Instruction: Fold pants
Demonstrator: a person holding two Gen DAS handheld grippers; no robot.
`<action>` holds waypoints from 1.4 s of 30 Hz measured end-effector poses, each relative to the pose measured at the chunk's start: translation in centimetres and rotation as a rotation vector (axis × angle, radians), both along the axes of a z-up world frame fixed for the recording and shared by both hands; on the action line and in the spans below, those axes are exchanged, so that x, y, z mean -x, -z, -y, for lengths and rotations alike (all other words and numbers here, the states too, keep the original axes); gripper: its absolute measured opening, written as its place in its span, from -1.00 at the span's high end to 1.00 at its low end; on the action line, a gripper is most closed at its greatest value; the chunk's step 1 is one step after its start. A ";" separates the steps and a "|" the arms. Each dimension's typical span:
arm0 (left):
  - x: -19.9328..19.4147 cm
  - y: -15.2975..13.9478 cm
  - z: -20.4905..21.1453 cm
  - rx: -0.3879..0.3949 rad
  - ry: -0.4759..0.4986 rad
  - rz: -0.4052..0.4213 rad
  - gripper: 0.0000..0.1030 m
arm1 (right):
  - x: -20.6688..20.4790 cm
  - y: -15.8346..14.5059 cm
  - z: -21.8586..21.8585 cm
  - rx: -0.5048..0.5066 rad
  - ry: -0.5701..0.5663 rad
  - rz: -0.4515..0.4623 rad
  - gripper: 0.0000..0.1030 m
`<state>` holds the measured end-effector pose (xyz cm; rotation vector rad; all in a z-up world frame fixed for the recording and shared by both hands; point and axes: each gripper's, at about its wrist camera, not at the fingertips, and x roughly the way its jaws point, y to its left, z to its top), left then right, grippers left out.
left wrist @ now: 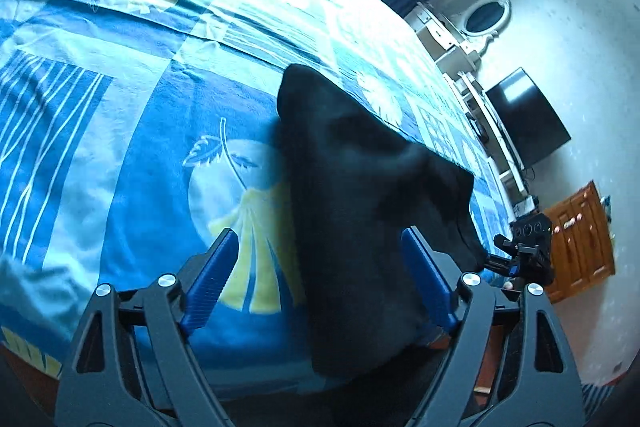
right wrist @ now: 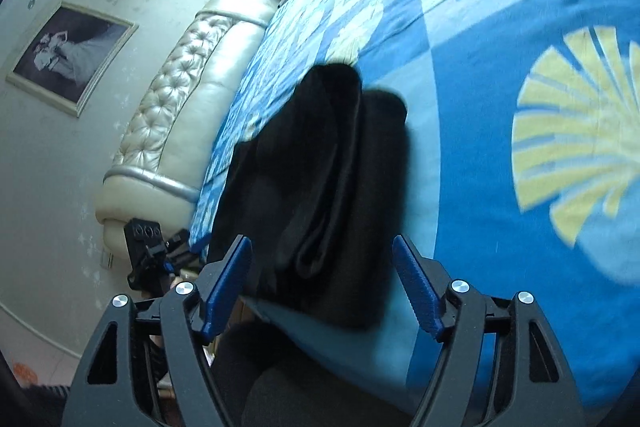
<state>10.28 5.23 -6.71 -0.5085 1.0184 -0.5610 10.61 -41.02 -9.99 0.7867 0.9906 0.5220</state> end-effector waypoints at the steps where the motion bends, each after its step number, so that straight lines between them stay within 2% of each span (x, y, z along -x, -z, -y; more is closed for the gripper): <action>1: -1.0 0.2 0.1 0.012 -0.002 -0.010 -0.61 | -1.1 0.1 0.0 0.001 0.014 -0.003 -0.40; 4: -4.1 0.8 1.0 0.044 0.020 -0.030 -0.61 | -4.1 1.1 -0.2 -0.015 0.037 -0.030 -0.40; 7: -6.8 2.0 2.7 0.037 0.052 -0.054 -0.62 | -6.7 2.4 -0.6 -0.014 0.050 -0.068 -0.41; 11: -9.0 4.0 3.6 0.053 0.053 -0.122 -0.61 | -8.3 3.2 -1.1 -0.064 0.039 -0.077 -0.40; 12: -9.2 4.3 3.8 0.053 0.060 -0.126 -0.59 | -8.5 3.0 -1.5 -0.053 0.034 -0.070 -0.29; 13: -9.3 4.5 4.1 0.035 0.067 -0.115 -0.29 | -8.6 3.0 -1.8 -0.034 0.026 -0.065 -0.17; 14: -9.3 4.6 4.6 0.013 0.096 -0.099 0.21 | -8.6 3.1 -1.9 -0.025 0.019 -0.064 0.04; 15: -9.1 4.5 4.9 0.008 0.120 -0.094 0.30 | -8.5 3.2 -1.9 -0.033 0.013 -0.058 0.21; 19: -8.5 3.3 5.8 -0.059 0.133 -0.015 0.54 | -8.0 2.5 -2.0 -0.037 0.022 -0.017 0.32; 26: -10.8 1.8 5.5 -0.072 0.084 0.009 0.63 | -9.2 0.4 -2.6 -0.044 0.034 0.055 0.36; 33: -15.6 0.3 4.7 -0.101 0.013 0.030 0.63 | -14.0 -1.0 -3.6 -0.056 0.055 0.099 0.36; 36: -17.8 0.6 4.6 -0.136 -0.006 0.021 0.63 | -16.1 -0.5 -3.7 -0.055 0.066 0.083 0.36; 39: -19.5 2.0 5.1 -0.186 -0.010 -0.023 0.63 | -17.5 1.0 -3.5 -0.040 0.083 0.035 0.36; 42: -19.9 3.0 5.0 -0.176 -0.006 -0.044 0.63 | -18.0 3.2 -2.6 -0.054 0.102 -0.028 0.36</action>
